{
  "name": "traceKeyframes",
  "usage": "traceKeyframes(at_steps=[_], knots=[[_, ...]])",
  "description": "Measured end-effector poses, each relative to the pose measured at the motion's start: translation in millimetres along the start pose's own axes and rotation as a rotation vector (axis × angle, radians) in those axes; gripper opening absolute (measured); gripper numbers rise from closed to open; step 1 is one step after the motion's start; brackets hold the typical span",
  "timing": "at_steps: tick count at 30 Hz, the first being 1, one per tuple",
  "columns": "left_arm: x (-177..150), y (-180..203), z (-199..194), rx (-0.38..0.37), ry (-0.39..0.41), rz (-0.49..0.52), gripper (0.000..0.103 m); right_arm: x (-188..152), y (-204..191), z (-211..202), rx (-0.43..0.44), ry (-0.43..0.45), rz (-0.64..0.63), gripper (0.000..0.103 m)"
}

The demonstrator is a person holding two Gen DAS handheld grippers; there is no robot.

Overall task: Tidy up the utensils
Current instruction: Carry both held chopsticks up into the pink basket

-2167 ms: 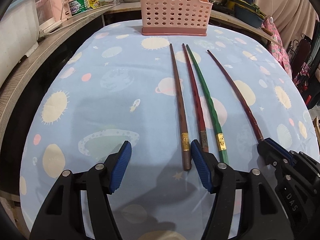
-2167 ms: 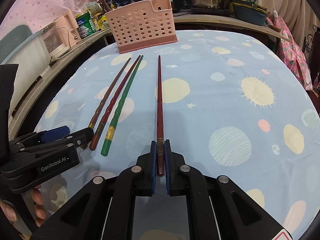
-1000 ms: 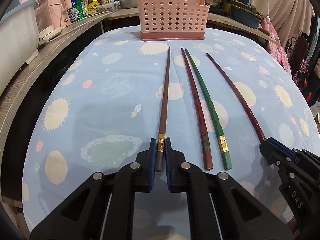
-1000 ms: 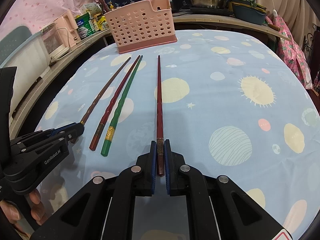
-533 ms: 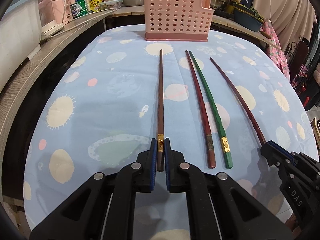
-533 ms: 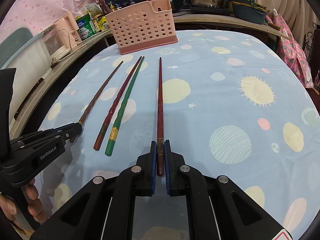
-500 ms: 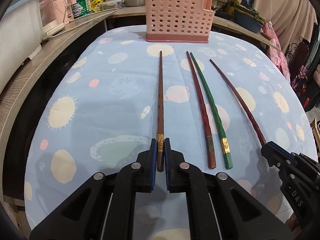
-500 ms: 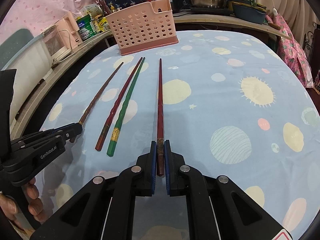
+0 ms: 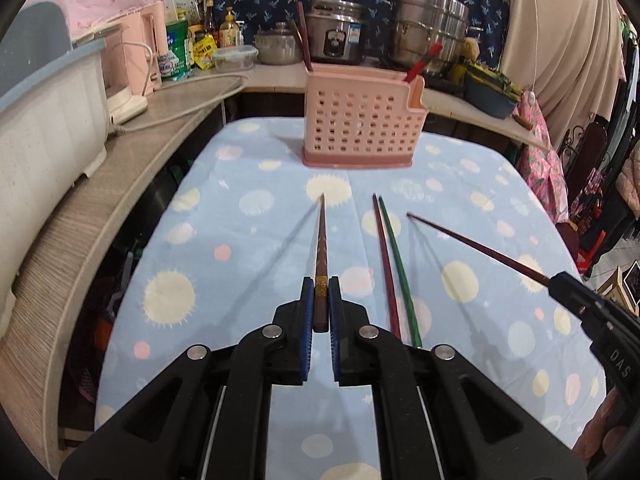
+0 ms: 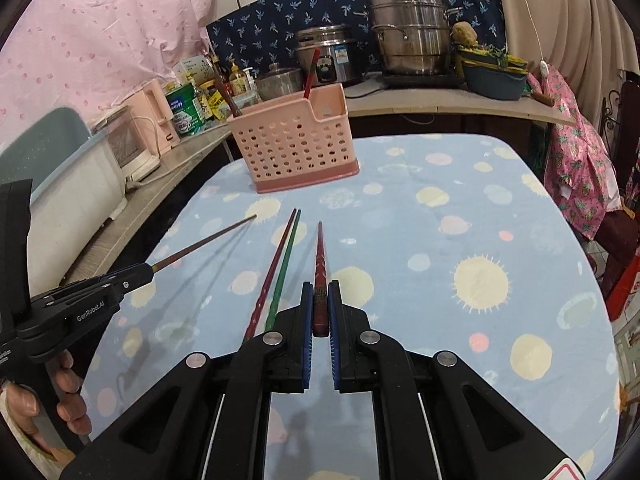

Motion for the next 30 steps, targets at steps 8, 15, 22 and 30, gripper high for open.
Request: traceKeyframes(at_steps=[8, 15, 22, 30], knots=[[54, -5, -13, 0.003, 0.064, -0.008, 0.007, 68, 1, -13, 0.025, 0.095, -0.003, 0.007], [106, -6, -22, -0.001, 0.13, -0.011, 0.007, 122, -9, -17, 0.047, 0.152, -0.033, 0.007], [161, -10, -34, -0.029, 0.185, -0.04, 0.007, 171, -12, -20, 0.083, 0.213, -0.018, 0.007], [230, -10, -57, -0.045, 0.29, -0.067, 0.007, 239, -20, -23, 0.11, 0.305, -0.009, 0.007]])
Point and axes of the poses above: each gripper's, at about its wrist camera, not at the fingertips, and z roughly the way its jaws point, y to its right, x to its top, the point moved 6 cm from there along z, roughly the way its jaws point, and after that the axes turned 2 degrees about x, right-handed, at the moved point
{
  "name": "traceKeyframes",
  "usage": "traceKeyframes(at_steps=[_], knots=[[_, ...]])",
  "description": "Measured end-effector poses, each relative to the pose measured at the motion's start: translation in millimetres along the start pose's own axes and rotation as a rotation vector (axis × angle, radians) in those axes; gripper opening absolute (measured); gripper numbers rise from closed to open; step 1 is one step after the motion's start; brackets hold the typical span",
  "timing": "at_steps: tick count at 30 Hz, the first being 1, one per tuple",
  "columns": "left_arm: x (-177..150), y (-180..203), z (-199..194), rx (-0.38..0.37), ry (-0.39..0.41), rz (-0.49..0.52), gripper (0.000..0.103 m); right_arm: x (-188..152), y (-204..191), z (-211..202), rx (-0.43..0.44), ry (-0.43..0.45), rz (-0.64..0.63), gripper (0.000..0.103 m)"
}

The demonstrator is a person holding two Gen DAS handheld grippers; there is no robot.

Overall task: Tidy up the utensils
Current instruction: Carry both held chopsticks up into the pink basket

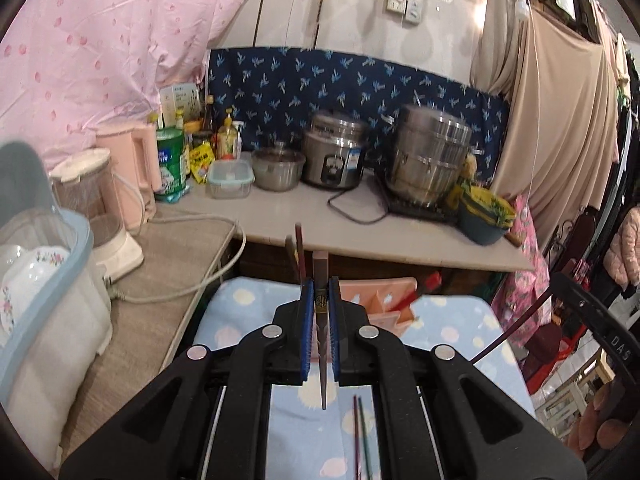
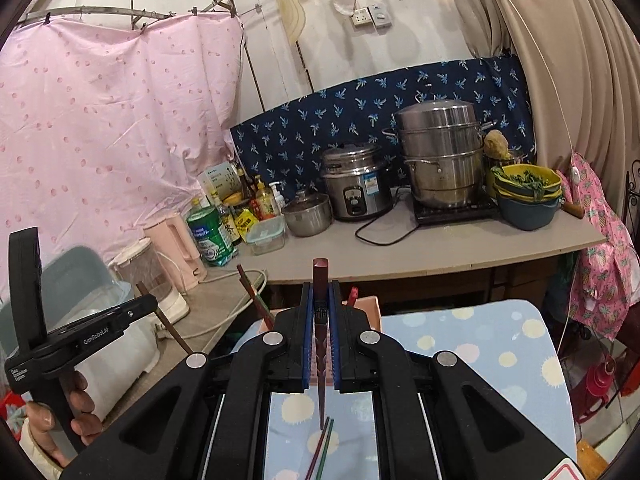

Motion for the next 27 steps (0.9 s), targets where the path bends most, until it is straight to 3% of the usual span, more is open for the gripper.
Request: traceKeyframes(at_steps=[6, 13, 20, 27], knots=[[55, 10, 5, 0.001, 0.079, -0.005, 0.007, 45, -1, 24, 0.016, 0.046, 0.017, 0.007], [86, 24, 32, 0.011, 0.125, 0.016, 0.007, 72, -5, 66, 0.011, 0.048, 0.005, 0.007], [81, 29, 70, 0.017, 0.094, 0.033, 0.007, 73, 5, 105, 0.001, 0.027, 0.021, 0.007], [59, 21, 108, 0.023, 0.032, 0.035, 0.007, 51, 18, 144, -0.004, -0.023, 0.046, 0.007]])
Point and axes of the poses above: each gripper's, at about its wrist camera, not at the fingertips, and z roughly the way its jaws point, y to its right, x to its top, the point moved 6 cm from there along z, roughly the way its jaws point, and after that the axes turned 2 degrees about x, right-handed, at the moved point
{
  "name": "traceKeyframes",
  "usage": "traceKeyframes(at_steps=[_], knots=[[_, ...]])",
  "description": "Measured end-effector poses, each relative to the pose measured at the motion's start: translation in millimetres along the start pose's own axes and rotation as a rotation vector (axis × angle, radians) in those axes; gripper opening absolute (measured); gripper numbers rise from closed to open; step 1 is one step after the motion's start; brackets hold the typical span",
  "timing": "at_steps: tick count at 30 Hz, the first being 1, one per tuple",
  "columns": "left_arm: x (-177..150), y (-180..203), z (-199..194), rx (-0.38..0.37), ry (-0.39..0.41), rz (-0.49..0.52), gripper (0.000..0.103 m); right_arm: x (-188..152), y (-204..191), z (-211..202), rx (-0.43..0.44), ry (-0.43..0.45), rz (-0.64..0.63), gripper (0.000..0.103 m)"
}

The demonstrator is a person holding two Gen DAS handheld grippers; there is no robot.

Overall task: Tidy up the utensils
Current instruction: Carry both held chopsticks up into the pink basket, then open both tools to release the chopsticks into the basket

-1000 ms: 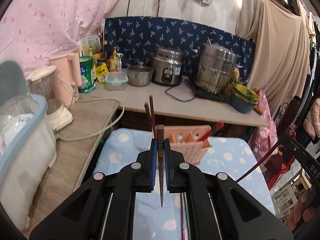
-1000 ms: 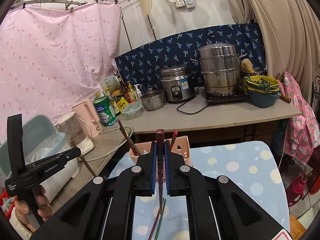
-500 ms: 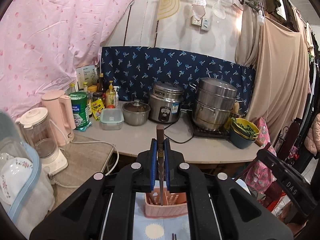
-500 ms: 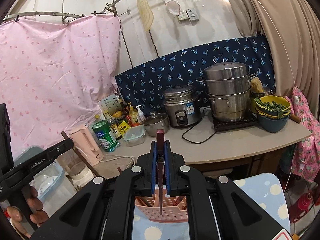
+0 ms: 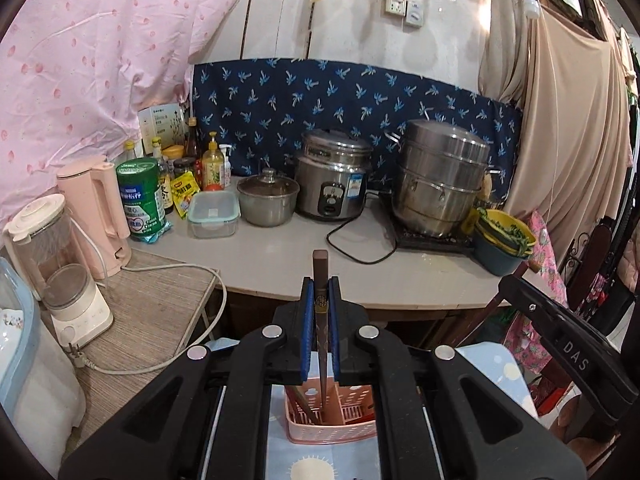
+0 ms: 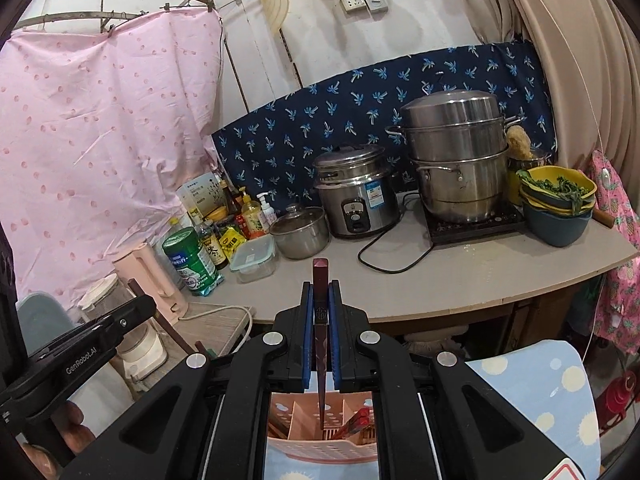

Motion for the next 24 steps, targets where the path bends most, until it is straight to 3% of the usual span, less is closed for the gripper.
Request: traceKeyframes(at_steps=[8, 21, 24], knots=[[-16, -11, 20, -0.003, -0.041, -0.014, 0.007, -22, 3, 24, -0.01, -0.055, -0.016, 0.007], [-36, -15, 27, 0.027, -0.071, -0.015, 0.008, -42, 12, 26, -0.034, -0.089, -0.028, 0.012], [-37, -13, 21, 0.037, -0.058, 0.0, 0.019, -41, 14, 21, -0.029, -0.083, -0.022, 0.014]])
Point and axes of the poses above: each gripper's, at about its wrist camera, not at the fingertips, and z roughly the way its jaws point, y to its right, x to its top, the point moved 6 cm from there along z, roughly the way its jaws point, and after that the axes turned 2 degrees about x, right-handed, at the moved point
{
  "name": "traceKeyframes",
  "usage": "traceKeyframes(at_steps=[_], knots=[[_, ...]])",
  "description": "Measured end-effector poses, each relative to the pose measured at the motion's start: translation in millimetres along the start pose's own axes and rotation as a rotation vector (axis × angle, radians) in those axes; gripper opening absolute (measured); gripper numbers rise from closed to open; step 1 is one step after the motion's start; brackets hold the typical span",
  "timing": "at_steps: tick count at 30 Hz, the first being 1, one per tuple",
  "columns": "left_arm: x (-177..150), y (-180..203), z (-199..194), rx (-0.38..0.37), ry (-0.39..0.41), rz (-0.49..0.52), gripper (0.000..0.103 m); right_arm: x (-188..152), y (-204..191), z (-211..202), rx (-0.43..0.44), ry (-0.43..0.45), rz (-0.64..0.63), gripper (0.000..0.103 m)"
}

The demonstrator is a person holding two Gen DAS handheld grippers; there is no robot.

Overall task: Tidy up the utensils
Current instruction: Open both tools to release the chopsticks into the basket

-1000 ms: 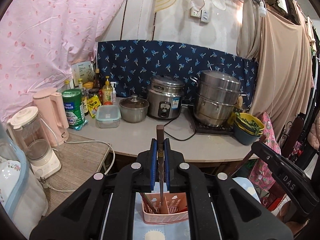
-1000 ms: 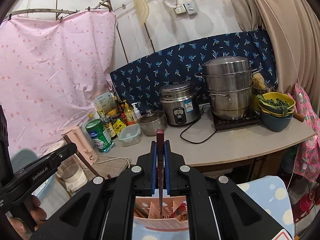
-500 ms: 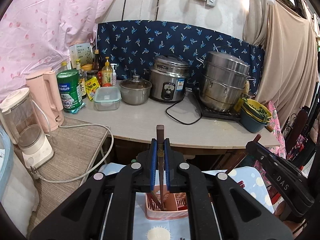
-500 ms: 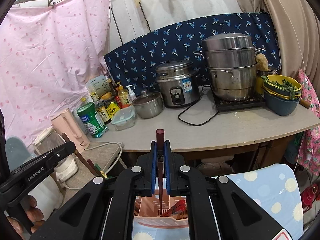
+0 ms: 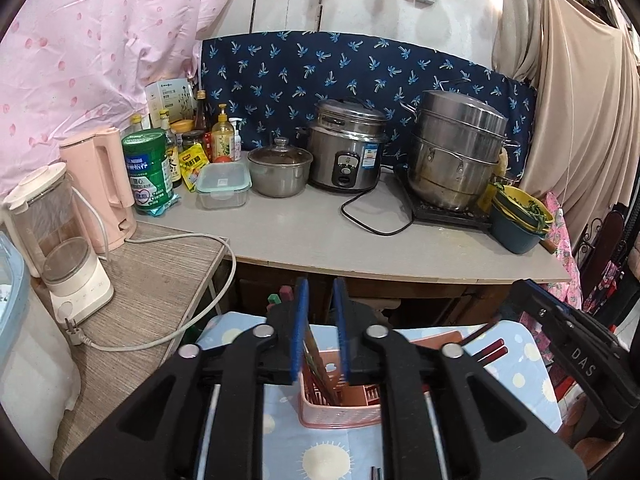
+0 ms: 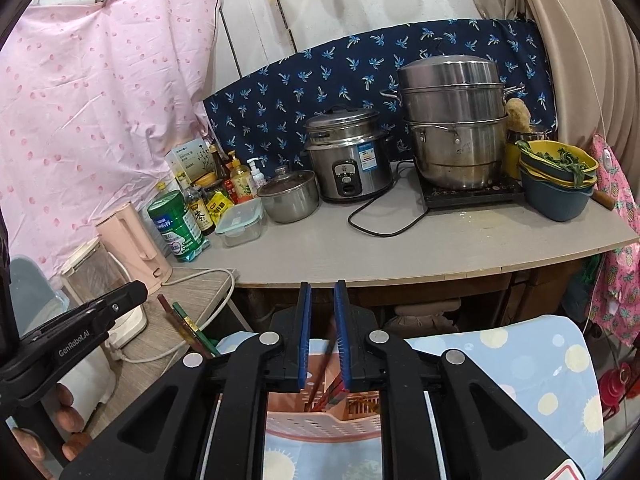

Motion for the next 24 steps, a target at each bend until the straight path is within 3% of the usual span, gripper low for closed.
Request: traceKeyframes(at_steps=[6, 10, 24], knots=[[-5, 4, -17, 0.022, 0.023, 0.011, 0.036, -4, -2, -14, 0.01, 0.005, -0.002, 0.016], [-16, 5, -27, 0.041, 0.023, 0.024, 0.041, -14, -7, -27, 0.001, 0.011, -0.023, 0.026], [-80, 0, -59, 0.073, -0.038, 0.037, 0.042, -79, -19, -79, -0.023, -0.02, -0.075, 0.028]])
Point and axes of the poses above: each gripper's, at about its wrist camera, not at the fingertips, and z roughly the way its jaws point, y to its right, x to its top, the point moved 6 cm from there along z, roughly the way its jaws point, and after that the axes turned 2 degrees about x, right-handed, at the moved point
